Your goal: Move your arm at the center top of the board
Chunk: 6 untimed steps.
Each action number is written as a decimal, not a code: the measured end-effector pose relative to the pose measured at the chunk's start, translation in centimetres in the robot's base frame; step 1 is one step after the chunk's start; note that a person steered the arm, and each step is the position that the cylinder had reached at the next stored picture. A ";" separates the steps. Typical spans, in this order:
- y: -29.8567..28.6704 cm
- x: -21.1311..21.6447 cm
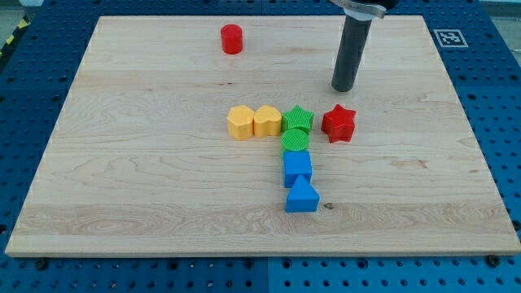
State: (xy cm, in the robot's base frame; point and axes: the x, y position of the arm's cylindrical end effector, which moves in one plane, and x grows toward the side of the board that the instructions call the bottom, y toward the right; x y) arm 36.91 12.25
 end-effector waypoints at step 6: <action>-2.8 -15.2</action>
